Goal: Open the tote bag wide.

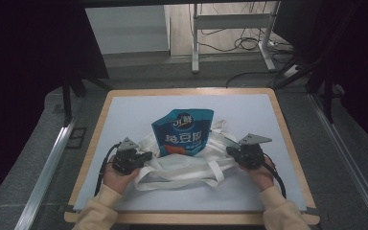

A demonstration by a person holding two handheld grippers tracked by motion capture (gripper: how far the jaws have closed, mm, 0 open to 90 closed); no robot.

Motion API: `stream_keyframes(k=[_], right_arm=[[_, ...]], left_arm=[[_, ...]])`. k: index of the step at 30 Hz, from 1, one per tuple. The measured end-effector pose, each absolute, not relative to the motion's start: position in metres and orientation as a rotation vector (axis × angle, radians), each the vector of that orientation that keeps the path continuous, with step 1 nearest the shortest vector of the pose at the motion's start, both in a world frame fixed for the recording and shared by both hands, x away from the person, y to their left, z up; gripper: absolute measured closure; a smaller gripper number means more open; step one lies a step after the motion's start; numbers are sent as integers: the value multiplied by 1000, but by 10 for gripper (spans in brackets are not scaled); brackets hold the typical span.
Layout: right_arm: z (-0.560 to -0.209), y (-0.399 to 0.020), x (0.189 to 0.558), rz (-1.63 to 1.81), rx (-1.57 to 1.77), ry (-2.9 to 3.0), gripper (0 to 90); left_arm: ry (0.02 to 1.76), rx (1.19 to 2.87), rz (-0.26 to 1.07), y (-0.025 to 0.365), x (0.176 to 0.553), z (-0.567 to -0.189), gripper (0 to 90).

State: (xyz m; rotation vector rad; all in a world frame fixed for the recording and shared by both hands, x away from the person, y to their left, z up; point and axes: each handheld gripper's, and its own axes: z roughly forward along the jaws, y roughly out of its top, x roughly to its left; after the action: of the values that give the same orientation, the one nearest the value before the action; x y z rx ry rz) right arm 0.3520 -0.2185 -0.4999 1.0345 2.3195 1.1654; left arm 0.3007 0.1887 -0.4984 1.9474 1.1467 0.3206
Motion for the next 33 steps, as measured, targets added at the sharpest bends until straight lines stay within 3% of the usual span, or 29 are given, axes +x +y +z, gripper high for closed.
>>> stream_keyframes(k=[12, 33], right_arm=[[-466, -196, 332, 1311, 915, 2315, 886], [-509, -176, 309, 1102, 807, 2553, 890]], left_arm=[[1117, 1936, 366, 179, 318, -473, 891], [1214, 1987, 366, 162, 362, -489, 899]])
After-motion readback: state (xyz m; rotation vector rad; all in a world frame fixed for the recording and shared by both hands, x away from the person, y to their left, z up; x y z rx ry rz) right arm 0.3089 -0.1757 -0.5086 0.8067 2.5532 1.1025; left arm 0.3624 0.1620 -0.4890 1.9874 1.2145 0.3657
